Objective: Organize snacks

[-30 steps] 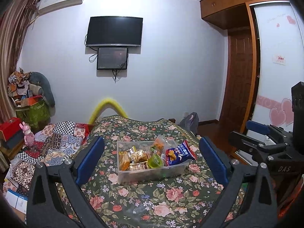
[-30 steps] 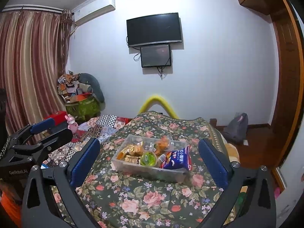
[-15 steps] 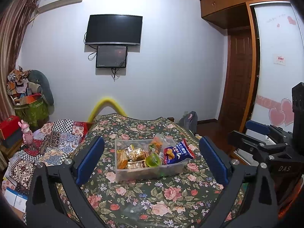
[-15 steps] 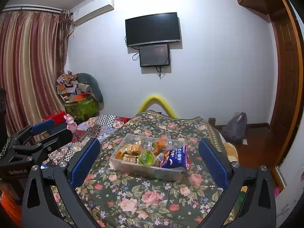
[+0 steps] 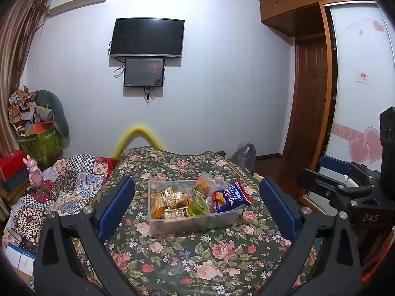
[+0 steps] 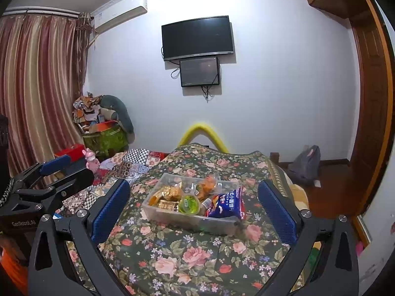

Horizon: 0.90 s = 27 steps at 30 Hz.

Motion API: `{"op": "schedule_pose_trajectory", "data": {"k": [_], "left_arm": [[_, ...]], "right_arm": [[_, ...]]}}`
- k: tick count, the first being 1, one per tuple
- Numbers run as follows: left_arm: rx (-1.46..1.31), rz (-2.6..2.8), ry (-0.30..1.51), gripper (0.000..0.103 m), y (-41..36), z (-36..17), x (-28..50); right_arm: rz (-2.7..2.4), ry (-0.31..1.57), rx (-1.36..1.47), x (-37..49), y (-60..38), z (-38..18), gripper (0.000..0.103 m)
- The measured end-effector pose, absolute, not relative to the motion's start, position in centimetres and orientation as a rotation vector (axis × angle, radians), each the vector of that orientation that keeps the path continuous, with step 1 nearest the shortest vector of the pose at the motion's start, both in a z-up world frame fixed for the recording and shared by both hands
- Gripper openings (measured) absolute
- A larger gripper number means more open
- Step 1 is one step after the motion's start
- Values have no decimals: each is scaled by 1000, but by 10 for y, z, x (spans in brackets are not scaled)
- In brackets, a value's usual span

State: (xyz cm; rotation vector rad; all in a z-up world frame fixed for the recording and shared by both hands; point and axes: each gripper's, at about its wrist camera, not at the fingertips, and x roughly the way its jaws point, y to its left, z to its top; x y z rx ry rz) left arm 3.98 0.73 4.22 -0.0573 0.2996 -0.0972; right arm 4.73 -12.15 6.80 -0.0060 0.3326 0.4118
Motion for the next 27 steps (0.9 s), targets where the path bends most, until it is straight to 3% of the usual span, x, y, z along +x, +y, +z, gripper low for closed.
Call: {"op": "schedule_pose_trajectory", "data": {"k": [27], "left_arm": [[-69, -109, 301, 103, 6, 40, 41]], "right_arm": [[413, 341, 12, 48, -124, 67, 103]]}}
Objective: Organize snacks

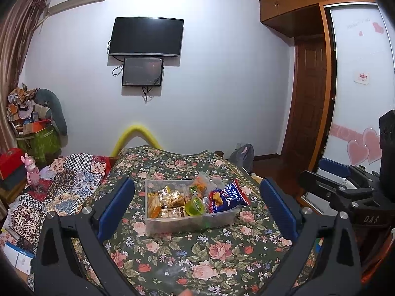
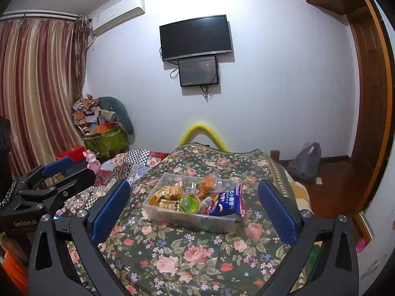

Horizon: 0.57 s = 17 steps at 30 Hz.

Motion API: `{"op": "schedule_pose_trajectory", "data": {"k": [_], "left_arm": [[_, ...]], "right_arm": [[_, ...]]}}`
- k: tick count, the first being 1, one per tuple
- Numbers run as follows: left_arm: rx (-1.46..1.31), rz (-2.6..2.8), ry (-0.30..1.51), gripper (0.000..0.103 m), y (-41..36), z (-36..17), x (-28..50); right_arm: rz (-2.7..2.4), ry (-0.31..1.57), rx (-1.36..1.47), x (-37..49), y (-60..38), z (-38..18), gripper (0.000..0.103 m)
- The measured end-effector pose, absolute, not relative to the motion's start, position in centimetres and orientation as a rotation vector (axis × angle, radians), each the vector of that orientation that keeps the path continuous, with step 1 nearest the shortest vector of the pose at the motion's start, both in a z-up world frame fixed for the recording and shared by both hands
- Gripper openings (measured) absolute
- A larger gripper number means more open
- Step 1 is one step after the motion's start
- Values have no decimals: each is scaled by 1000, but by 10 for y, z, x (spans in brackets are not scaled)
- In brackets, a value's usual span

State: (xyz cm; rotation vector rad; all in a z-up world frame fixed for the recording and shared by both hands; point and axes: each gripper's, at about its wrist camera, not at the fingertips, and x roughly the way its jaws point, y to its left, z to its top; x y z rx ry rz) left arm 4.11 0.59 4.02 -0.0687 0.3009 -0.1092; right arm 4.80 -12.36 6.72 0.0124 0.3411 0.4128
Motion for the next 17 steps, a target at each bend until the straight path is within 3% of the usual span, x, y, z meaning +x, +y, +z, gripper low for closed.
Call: {"op": "schedule_pose_trajectory", "data": {"k": [17], "left_arm": [[-55, -120, 328, 103, 1, 37, 46]], "right_arm": [[413, 349, 10, 50, -123, 63, 103]]}}
